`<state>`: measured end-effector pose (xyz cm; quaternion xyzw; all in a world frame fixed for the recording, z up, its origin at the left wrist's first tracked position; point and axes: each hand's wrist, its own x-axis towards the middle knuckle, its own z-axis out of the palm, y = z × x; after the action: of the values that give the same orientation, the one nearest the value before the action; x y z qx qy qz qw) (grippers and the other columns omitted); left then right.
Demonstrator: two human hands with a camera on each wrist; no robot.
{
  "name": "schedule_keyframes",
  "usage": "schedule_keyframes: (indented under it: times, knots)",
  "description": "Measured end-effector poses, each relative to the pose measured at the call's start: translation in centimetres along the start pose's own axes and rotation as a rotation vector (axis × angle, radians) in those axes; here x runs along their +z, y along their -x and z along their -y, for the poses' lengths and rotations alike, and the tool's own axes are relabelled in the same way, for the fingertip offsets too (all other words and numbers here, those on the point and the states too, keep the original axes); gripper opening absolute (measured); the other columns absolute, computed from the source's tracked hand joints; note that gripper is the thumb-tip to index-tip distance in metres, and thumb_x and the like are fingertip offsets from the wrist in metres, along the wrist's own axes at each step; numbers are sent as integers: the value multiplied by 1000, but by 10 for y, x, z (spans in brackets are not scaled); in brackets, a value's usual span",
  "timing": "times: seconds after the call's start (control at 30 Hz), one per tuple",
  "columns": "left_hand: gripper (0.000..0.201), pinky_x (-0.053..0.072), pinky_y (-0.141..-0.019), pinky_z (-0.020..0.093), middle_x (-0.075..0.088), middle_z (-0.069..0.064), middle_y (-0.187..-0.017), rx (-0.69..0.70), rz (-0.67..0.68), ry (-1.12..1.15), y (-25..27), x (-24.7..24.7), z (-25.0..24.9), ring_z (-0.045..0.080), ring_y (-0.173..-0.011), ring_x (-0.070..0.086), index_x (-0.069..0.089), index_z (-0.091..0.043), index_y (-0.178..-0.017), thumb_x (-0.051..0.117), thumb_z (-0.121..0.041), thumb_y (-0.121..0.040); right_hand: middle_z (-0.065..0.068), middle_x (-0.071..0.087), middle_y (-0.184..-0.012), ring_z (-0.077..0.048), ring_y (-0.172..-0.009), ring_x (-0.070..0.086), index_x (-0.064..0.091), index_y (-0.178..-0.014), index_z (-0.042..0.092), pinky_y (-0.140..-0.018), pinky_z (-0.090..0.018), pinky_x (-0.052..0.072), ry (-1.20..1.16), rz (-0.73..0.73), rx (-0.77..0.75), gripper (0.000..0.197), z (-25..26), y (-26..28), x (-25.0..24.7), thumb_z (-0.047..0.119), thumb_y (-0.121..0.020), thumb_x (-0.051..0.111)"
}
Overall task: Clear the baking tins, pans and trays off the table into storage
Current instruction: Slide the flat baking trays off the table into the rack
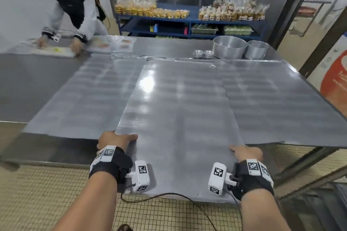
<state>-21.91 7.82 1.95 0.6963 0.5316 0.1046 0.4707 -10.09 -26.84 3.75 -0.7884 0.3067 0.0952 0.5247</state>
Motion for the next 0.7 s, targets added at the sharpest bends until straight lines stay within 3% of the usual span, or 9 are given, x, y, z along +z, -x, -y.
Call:
schedule_keyframes:
  times: [0.1, 0.13, 0.37, 0.5, 0.63, 0.7]
  knots:
    - [55, 60, -79, 45, 74, 8, -79, -59, -37, 12, -16, -25, 12, 33, -73, 71, 75, -16, -81, 91, -47, -38, -14, 63, -87, -28, -71, 58, 64, -96, -10, -50, -20, 45, 52, 43, 32, 34, 5, 9, 34, 14, -77, 77]
    - [57, 60, -79, 45, 74, 9, -80, -71, -47, 14, -24, -33, 16, 33, -73, 71, 75, -15, -81, 90, -47, -37, -16, 65, -89, -28, -71, 59, 64, -97, -10, -49, -21, 44, 67, 45, 36, 34, 7, 13, 45, 15, -76, 76]
    - [63, 60, -78, 47, 73, 12, -85, -140, -50, -5, -80, -89, 35, 36, -74, 70, 73, -12, -83, 90, -47, -33, -21, 69, -95, -35, -82, 66, 64, -100, -9, -67, -32, 47, 107, 78, 53, 37, 15, 48, 117, 13, -74, 78]
    - [73, 61, -78, 47, 74, 11, -86, -168, -36, -17, -121, -115, 48, 36, -74, 71, 73, -12, -85, 88, -50, -25, -19, 63, -86, -33, -75, 61, 59, -89, -7, -68, -31, 45, 116, 64, 34, 25, 19, 69, 154, 6, -76, 75]
    - [65, 57, -88, 48, 72, 15, -105, -163, -25, -40, -149, -137, 48, 39, -89, 68, 65, -6, -88, 94, -41, -41, -18, 62, -84, -33, -74, 61, 58, -85, -6, -67, -31, 45, 119, 57, 18, 21, 24, 88, 188, 5, -77, 75]
    - [73, 55, -93, 49, 68, 18, -117, -164, -29, -36, -166, -145, 49, 41, -100, 66, 67, -3, -107, 95, -36, -49, -18, 63, -83, -34, -74, 61, 59, -84, -8, -67, -32, 46, 146, 57, 26, 20, 26, 96, 203, 4, -77, 73]
